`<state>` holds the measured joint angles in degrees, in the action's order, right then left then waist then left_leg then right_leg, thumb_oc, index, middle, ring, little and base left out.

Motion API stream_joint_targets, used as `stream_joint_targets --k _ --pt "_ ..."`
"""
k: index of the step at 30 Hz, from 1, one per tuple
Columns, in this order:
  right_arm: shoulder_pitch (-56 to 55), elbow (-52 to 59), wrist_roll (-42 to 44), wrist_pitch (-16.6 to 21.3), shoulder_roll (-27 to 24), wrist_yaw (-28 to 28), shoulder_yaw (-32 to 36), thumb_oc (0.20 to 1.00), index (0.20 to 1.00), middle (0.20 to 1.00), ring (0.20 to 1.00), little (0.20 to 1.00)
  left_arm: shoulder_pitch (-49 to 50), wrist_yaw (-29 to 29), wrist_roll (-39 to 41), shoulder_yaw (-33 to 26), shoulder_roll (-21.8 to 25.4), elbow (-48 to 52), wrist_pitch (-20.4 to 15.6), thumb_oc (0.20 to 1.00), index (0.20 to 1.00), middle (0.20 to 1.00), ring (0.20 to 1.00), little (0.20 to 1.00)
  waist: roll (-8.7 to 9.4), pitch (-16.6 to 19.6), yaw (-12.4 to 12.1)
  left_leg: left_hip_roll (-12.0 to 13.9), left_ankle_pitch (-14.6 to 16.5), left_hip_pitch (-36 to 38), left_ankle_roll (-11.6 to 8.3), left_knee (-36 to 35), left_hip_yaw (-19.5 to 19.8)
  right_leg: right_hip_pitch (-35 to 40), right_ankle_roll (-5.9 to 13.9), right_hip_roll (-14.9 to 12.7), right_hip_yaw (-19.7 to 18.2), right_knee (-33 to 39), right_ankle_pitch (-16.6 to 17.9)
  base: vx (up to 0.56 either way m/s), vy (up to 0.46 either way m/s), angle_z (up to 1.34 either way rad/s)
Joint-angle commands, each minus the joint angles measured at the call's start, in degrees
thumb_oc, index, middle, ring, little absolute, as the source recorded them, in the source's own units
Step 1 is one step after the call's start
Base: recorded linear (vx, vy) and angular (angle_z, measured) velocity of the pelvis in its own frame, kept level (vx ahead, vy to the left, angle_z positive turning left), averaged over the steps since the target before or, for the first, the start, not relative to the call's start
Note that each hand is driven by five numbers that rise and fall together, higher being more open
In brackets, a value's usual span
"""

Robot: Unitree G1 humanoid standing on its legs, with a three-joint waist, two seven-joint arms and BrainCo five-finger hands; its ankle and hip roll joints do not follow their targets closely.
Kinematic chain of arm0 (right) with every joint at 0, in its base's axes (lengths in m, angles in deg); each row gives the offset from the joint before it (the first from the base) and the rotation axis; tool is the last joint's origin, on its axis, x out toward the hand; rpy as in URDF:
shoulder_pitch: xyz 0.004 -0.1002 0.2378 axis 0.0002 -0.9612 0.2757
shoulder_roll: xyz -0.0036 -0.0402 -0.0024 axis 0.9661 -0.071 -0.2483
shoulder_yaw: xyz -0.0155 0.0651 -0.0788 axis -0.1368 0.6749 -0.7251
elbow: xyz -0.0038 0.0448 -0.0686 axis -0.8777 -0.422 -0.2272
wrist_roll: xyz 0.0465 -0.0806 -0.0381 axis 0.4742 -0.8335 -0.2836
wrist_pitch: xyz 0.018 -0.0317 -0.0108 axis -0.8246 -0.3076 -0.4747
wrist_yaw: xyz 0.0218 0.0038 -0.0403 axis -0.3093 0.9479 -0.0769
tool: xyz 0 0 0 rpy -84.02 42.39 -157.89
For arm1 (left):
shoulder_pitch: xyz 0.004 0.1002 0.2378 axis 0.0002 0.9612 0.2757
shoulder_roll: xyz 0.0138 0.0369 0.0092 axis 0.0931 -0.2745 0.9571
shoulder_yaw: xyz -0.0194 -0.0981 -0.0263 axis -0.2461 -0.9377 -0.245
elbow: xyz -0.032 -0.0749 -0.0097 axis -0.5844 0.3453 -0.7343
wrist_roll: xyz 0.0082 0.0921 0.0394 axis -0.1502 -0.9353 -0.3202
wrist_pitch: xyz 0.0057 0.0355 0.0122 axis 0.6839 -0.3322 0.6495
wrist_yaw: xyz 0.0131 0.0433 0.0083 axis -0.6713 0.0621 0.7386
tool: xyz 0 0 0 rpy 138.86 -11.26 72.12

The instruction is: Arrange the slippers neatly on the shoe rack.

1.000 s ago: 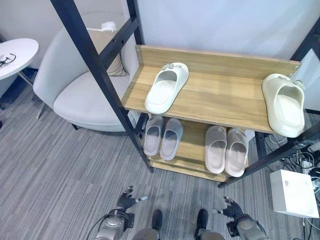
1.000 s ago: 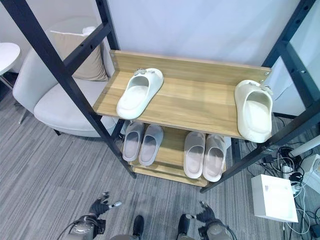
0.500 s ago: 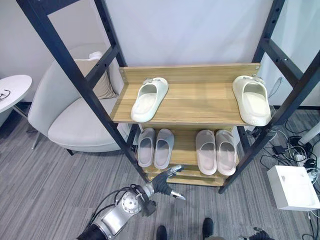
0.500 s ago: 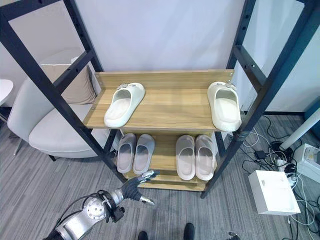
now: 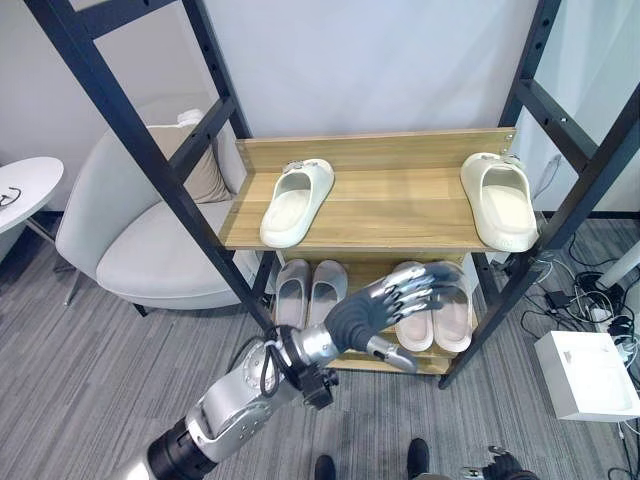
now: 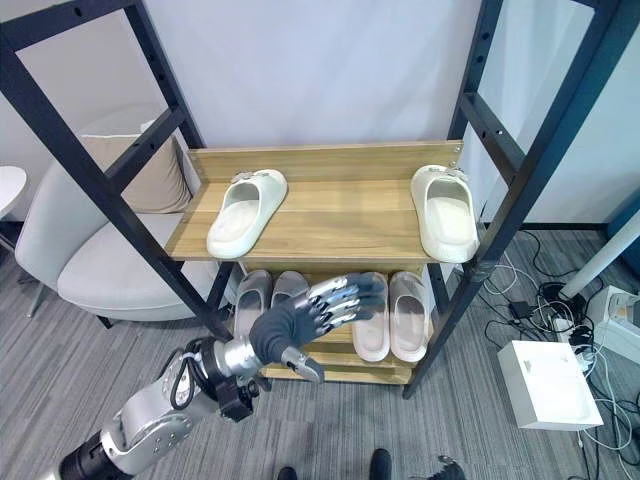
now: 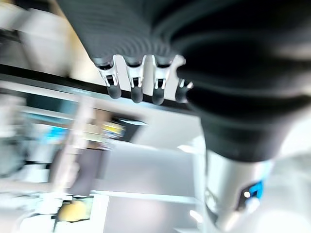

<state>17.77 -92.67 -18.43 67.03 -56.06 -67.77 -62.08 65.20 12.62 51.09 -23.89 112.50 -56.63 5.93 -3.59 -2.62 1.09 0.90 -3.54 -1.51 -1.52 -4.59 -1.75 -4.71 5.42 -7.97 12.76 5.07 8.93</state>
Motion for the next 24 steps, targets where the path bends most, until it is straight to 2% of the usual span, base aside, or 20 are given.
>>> stream_joint_targets --k 1,2,3,4,7,8,9,11,14,15,19,21,24 --pt "2.68 1.26 0.52 0.72 0.55 1.84 -2.0 1.0 1.0 1.0 1.0 1.0 -8.88 -13.48 -11.61 -7.71 -0.55 -0.23 -8.93 1.0 1.0 1.0 1.0 1.0 0.73 -1.71 -0.35 0.39 2.33 1.19 -2.0 -0.41 1.79 6.31 2.21 1.0 2.54 -0.07 -7.77 0.0 0.0 0.0" --pt "2.74 1.27 0.53 0.71 0.54 1.85 -2.0 1.0 1.0 1.0 1.0 1.0 -8.97 -13.63 -11.76 -7.67 -0.58 -0.24 -8.91 1.0 1.0 1.0 1.0 1.0 0.72 -1.81 -0.31 0.39 2.34 1.24 -2.0 -0.41 1.82 6.37 2.21 1.0 2.57 -0.07 -7.78 0.0 0.0 0.0" --pt "2.14 2.51 0.99 0.99 0.43 2.32 -2.38 1.0 1.0 1.0 1.0 1.0 -12.37 -18.57 -19.62 -12.24 0.59 -2.4 -9.72 1.0 1.0 1.0 1.0 1.0 0.75 -1.69 -0.2 0.46 2.4 1.25 -2.08 -0.41 1.68 6.32 2.21 1.04 2.56 -0.07 -7.77 0.01 -0.009 0.03" --pt "2.19 2.53 1.0 0.98 0.4 2.33 -2.41 1.0 1.0 1.0 1.0 1.0 -12.44 -18.69 -19.74 -12.23 0.57 -2.43 -9.72 1.0 1.0 1.0 1.0 1.0 0.72 -1.79 -0.14 0.47 2.4 1.3 -2.08 -0.41 1.71 6.38 2.21 1.05 2.59 -0.07 -7.78 0.0 0.0 0.0" --pt "0.83 5.01 0.79 1.51 -0.38 3.03 -3.45 1.0 1.0 1.0 1.0 1.0 -18.38 -27.2 -37.64 -16.98 5.11 -11.74 -8.2 1.0 1.0 1.0 1.0 1.0 0.54 -1.91 0.49 0.75 2.83 1.6 -2.24 -0.41 1.09 6.47 2.26 1.23 2.01 -0.07 -7.83 0.01 -0.002 0.0" --pt "0.88 5.03 0.79 1.49 -0.35 3.03 -3.42 1.0 1.0 1.0 1.0 1.0 -18.52 -27.31 -37.74 -16.89 5.1 -11.86 -8.25 1.0 1.0 1.0 1.0 1.0 0.59 -1.9 0.5 0.68 2.59 1.4 -2.21 -0.41 1.11 6.29 2.25 1.17 2.03 -0.07 -7.64 0.0 0.0 0.0" --pt "-0.02 6.37 0.58 1.96 -0.9 2.92 -3.56 1.0 1.0 1.0 1.0 1.0 -19.79 -29.84 -44.2 -18.2 7.75 -15.16 -7.36 1.0 1.0 1.0 1.0 1.0 0.5 -1.81 0.84 0.73 2.59 1.28 -2.23 -0.41 0.87 5.99 2.3 1.24 1.75 -0.07 -7.46 0.01 0.007 -0.07" --pt "-0.5 7.2 0.33 2.16 -1.18 2.91 -3.7 1.0 1.0 1.0 1.0 1.0 -20.73 -30.57 -47.16 -17.97 9.34 -16.67 -6.9 1.0 1.0 1.0 1.0 1.0 0.51 -1.83 1.06 0.81 2.63 1.25 -2.26 -0.41 0.71 5.87 2.36 1.26 1.57 -0.07 -7.4 0.02 0.004 -0.1" --pt "-1.62 8.88 -0.2 2.78 -1.7 2.74 -3.85 1.0 1.0 1.0 1.0 1.0 -22.29 -33.92 -55.92 -18.46 13.82 -22.68 -4.53 1.0 1.0 1.0 1.0 1.0 0.49 -1.88 1.61 0.87 2.74 1.16 -2.3 -0.41 0.37 5.44 2.45 1.4 1.06 -0.07 -7.28 0.02 0.006 -0.05" --pt "-2.32 10.39 -0.76 3.03 -2.24 2.59 -4.27 1.0 1.0 1.0 1.0 1.0 -24.02 -36.2 -61.94 -17.88 17.02 -27.02 -2.57 1.0 1.0 1.0 1.0 1.0 0.5 -1.96 1.96 0.98 2.81 1.21 -2.36 -0.41 0.04 5.2 2.54 1.5 0.81 -0.07 -7.19 0.0 0.0 0.0" --pt "-3.34 12.32 -1.27 3.63 -2.85 2.3 -4.79 1.0 1.0 1.0 1.0 1.0 -25.76 -38.22 -67.36 -17.02 19.7 -31.79 -0.56 1.0 1.0 1.0 1.0 1.0 0.52 -2.04 2.43 1.1 2.92 1.12 -2.43 -0.41 -0.31 4.79 2.62 1.6 0.3 -0.07 -7.11 0.01 0.003 -0.1" --pt "-3.64 13.8 -1.7 3.99 -2.94 2.37 -5.23 1.0 1.0 1.0 1.0 1.0 -27.22 -39.57 -72.01 -16.39 22.02 -36.8 2.36 1.0 1.0 1.0 1.0 1.0 0.49 -2.21 2.96 1.21 2.93 0.99 -2.41 -0.41 -0.69 4.33 2.67 1.72 -0.1 -0.07 -6.96 0.01 0.005 -0.15" --pt "-3.72 14.52 -2.12 4.07 -3.14 2.31 -5.59 1.0 1.0 1.0 1.0 1.0 -28.26 -40.33 -74.53 -15.54 23.57 -39.97 4.02 1.0 1.0 1.0 1.0 1.0 0.52 -2.31 3.15 1.24 2.94 0.73 -2.41 -0.41 -0.9 3.9 2.71 1.77 -0.36 -0.07 -6.84 0.01 0.008 -0.05"
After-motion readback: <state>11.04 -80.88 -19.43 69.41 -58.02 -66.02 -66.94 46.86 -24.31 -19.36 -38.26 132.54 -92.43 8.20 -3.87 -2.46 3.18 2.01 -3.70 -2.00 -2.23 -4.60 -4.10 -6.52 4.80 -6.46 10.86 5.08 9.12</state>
